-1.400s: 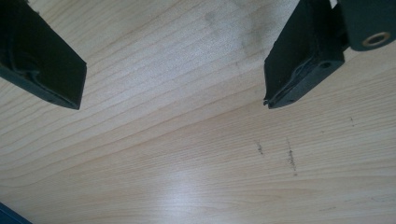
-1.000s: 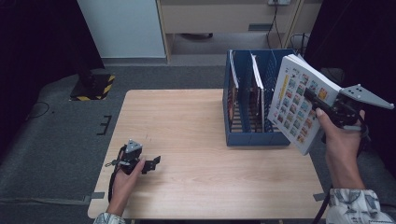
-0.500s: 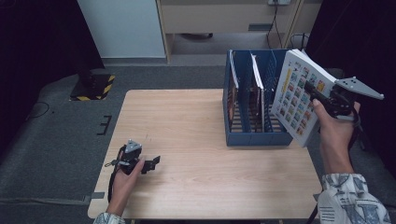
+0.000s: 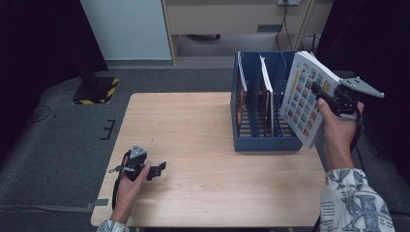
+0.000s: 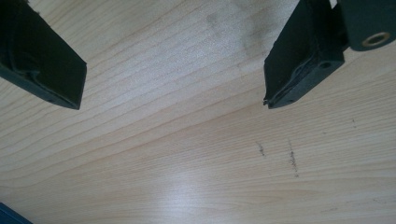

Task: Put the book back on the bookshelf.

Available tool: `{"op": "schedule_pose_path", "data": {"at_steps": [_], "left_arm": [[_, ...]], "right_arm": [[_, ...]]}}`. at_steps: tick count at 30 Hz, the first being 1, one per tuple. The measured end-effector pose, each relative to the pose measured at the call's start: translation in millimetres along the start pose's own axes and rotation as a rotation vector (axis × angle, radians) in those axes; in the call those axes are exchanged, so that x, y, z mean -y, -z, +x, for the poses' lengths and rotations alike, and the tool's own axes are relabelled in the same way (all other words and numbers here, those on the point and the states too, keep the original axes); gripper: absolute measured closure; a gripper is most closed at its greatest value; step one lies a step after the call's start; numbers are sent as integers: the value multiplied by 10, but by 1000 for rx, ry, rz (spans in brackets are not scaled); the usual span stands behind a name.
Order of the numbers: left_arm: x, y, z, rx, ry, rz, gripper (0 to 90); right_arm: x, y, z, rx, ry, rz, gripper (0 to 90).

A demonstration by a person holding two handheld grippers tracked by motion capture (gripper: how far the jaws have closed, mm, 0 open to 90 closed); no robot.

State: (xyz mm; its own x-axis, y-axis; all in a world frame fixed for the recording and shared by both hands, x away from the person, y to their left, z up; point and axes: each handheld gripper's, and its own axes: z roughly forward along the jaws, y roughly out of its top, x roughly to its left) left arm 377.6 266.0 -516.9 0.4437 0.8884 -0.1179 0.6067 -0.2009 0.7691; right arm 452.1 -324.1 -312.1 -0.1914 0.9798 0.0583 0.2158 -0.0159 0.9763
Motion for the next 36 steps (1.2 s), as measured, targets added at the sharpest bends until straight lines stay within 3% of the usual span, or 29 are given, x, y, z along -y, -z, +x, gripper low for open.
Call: {"op": "schedule_pose_path", "data": {"at_steps": [15,36], "left_arm": [[12,21,35,-5,22,-7,53],[13,24,31,-4,19,-8,53]], "right_arm": [[-99,-271,-17,27,-2,-5,739],[-86,-379,-18,46,-28,-20,739]]}}
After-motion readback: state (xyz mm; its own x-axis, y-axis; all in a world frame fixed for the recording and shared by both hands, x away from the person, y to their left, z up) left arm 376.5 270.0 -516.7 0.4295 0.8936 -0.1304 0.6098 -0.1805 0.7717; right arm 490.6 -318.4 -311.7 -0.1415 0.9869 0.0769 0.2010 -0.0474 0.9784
